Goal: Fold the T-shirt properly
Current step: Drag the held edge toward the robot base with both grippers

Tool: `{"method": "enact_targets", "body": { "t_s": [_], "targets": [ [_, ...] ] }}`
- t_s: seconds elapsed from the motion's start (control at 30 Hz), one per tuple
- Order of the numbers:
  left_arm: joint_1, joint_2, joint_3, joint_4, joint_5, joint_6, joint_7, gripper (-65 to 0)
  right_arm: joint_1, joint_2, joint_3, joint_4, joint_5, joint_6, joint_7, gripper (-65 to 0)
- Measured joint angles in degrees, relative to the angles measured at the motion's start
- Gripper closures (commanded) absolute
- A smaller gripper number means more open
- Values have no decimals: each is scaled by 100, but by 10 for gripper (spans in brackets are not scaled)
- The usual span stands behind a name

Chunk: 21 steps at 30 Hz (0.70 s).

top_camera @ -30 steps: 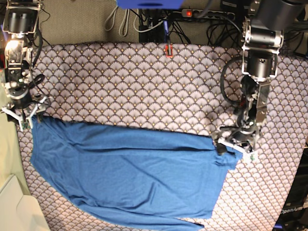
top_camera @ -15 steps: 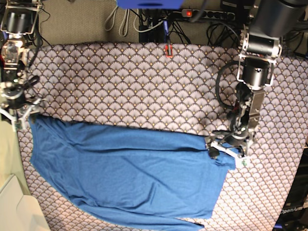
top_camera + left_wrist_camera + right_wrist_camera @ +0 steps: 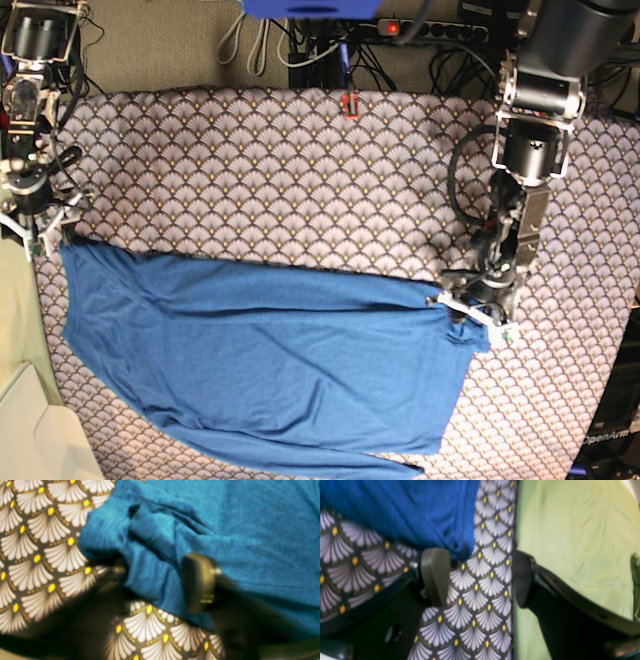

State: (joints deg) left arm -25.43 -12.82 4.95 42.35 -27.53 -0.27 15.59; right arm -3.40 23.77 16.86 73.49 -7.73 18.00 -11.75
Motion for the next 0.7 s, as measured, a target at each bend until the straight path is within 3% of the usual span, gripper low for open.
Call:
{"method": "enact_targets", "body": {
  "t_s": [0.1,0.13,0.23,0.5,0.7],
  "targets": [
    [-4,17,-11,-50,-20,-20,-11,-11,-13,-2,0,0,0,2,-7,-404],
    [-2,22,-13,-52,-20,-17,-26,0,-11,-2,0,-2,0,2,-4,-410],
    [-4,17,-13,-52,-22,-15,-26,-21,39,-26,-149,-68,2,0,11,-417],
    [-4,17,-24,-59,-20,-15,-22,-3,153,-212,-221,-249,0,-2,31,-417],
    [-2,15,-24,-63,-20,-15,-26,-3,337,-190,-341,-946,2,0,857,-417]
  ]
}}
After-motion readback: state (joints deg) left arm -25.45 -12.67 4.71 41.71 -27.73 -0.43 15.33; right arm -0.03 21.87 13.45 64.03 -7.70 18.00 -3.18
